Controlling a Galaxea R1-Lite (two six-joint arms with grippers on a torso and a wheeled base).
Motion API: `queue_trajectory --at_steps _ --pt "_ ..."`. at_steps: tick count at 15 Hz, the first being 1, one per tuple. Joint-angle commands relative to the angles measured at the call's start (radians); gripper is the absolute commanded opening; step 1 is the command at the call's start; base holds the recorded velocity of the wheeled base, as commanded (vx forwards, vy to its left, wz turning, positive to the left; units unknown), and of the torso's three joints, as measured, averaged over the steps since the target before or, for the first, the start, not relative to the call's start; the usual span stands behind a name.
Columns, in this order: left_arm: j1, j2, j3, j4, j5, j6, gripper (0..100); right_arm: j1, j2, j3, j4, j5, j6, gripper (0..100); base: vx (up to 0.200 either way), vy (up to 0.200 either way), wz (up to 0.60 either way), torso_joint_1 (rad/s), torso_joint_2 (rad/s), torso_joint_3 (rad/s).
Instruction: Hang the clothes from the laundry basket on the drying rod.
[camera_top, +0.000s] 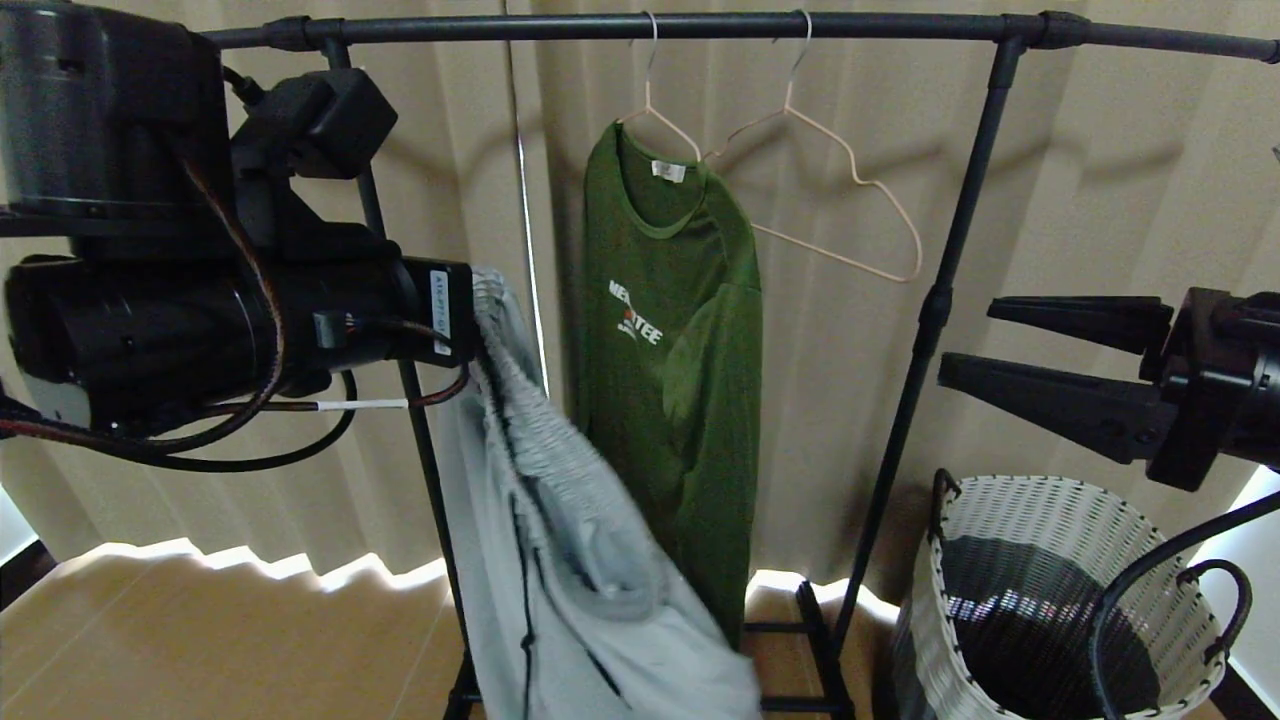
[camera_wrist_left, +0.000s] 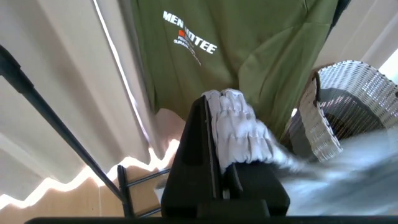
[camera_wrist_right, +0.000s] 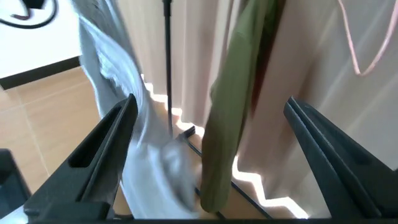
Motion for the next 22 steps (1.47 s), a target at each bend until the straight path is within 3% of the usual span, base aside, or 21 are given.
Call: queue_trajectory --at_steps 1,3,7,8,10,11,15,18,22 --pt "0.001 0.006 0.002 0.0 0.001 -0.001 0 0.001 -0.025 0.024 0.006 -0.003 -0.004 100 0.0 0.0 0.0 0.0 0.0 0.0" --pt "0.029 -0.017 0.055 0.002 0.016 0.016 0 -0.028 -0.024 0.067 0.013 -0.033 -0.011 100 0.0 0.0 0.0 0.0 0.0 0.0" --pt "0.184 -0.202 0.25 0.0 0.015 0.12 0 -0.093 -0.042 0.166 0.013 -0.107 -0.054 100 0.0 0.0 0.0 0.0 0.0 0.0" --pt "0.232 -0.297 0.332 0.0 0.01 0.12 0 -0.105 -0.047 0.213 0.01 -0.151 -0.073 100 0.0 0.0 0.0 0.0 0.0 0.0" --pt "0.245 -0.419 0.442 -0.001 0.009 0.119 0 -0.107 -0.047 0.259 -0.008 -0.228 -0.083 100 0.0 0.0 0.0 0.0 0.0 0.0" --pt "0.245 -0.517 0.514 -0.001 0.006 0.122 0 -0.108 -0.047 0.286 -0.07 -0.274 -0.08 100 0.0 0.0 0.0 0.0 0.0 0.0" --pt "0.27 -0.656 0.585 0.008 -0.001 0.122 0 -0.13 -0.025 0.441 -0.301 -0.418 -0.096 100 0.0 0.0 0.0 0.0 0.0 0.0" --pt "0.301 -0.669 0.652 0.002 -0.002 0.12 0 -0.153 -0.027 0.545 -0.448 -0.431 -0.152 100 0.0 0.0 0.0 0.0 0.0 0.0" --pt "0.301 -0.695 0.684 0.006 -0.002 0.122 0 -0.212 -0.034 0.608 -0.478 -0.429 -0.227 100 0.0 0.0 0.0 0.0 0.0 0.0"
